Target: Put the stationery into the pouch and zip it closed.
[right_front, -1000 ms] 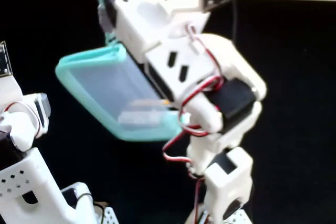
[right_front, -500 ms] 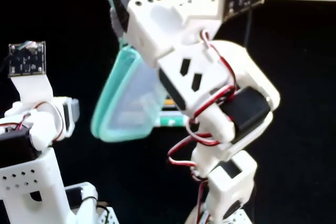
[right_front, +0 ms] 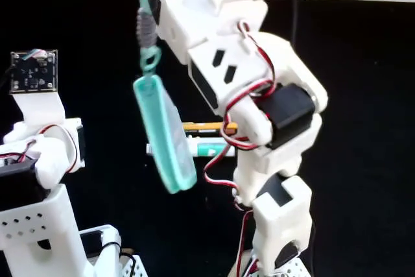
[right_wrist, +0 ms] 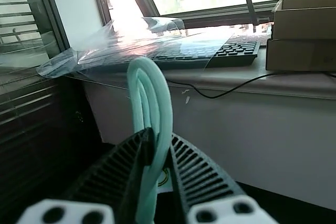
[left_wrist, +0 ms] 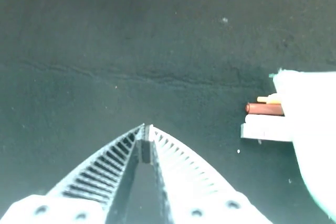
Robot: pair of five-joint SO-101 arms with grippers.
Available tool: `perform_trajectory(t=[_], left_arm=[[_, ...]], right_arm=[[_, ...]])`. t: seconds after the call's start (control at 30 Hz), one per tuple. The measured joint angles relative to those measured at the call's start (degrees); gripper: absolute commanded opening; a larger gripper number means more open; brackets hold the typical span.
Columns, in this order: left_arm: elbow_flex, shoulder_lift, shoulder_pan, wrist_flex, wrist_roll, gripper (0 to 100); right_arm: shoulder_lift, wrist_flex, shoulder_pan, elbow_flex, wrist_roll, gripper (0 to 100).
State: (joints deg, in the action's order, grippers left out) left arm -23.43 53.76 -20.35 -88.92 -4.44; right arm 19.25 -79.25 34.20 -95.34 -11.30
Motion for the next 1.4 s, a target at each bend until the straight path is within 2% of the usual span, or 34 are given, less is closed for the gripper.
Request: perform_trajectory(t=[0.3,0.53,0.67,0.83,1.1,1.2,1.4], left_arm=[[18.2,0.18,0.44,-9.32,0.0,1],[27.69,3.43,9.49,-11.43,0.0,1],[26.64,7.12,13.01,-11.6,0.0,1],[21.36,8.79,13.54,-11.6,0.0,1],[19.6,8.79,13.54,-11.43,0.0,1],[16.62,8.79,13.54,-8.79,0.0,1],[4.75,8.7,13.54,2.29,0.0,1]], right_arm=[[0.79,0.53,-0.09,0.0,0.0,0.8],[2.46,0.79,-0.09,0.0,0.0,0.8],[2.46,0.79,-0.97,0.0,0.0,0.8],[2.46,0.79,-2.29,0.0,0.0,0.8],[2.46,0.79,-2.29,0.0,0.0,0.8],[2.46,0.79,-2.29,0.0,0.0,0.8],[2.46,0.79,-2.29,0.0,0.0,0.8]])
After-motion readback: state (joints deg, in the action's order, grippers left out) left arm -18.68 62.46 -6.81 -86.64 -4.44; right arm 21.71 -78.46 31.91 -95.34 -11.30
